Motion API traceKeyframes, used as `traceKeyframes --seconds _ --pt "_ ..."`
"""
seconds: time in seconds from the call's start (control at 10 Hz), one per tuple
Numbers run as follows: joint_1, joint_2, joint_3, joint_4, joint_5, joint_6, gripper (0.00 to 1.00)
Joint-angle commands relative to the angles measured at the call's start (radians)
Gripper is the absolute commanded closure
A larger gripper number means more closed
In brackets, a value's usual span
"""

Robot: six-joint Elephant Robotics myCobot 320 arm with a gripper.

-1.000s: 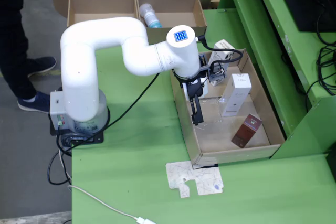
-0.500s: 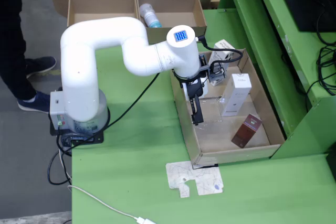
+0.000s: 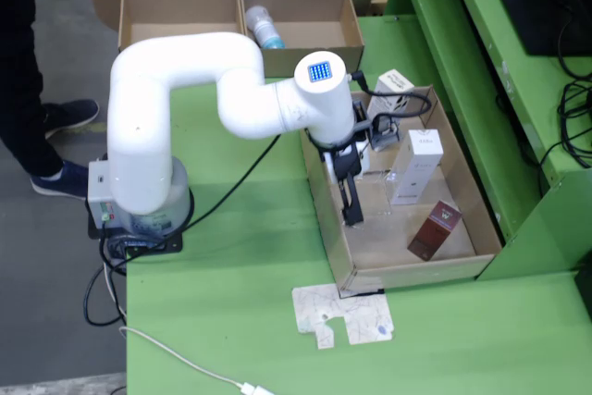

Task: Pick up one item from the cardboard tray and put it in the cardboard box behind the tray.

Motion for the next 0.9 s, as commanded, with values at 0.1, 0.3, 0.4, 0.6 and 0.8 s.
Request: traceKeyframes --seconds 0.1,0.3,0.4,0.6,0.8 --pt "-0.086 -0.017 0.087 0.002 0.031 -0.104 0.00" --pt "-0.086 -0.017 0.087 0.002 0.031 -0.104 0.00" --pt "-0.127 -0.101 0.175 -0.001 0.091 -0.220 0.00" --pt "-0.127 -0.101 0.175 -0.001 0.091 -0.220 0.00" --pt "-0.121 -0.180 0.256 -0.002 0.092 -0.254 0.00"
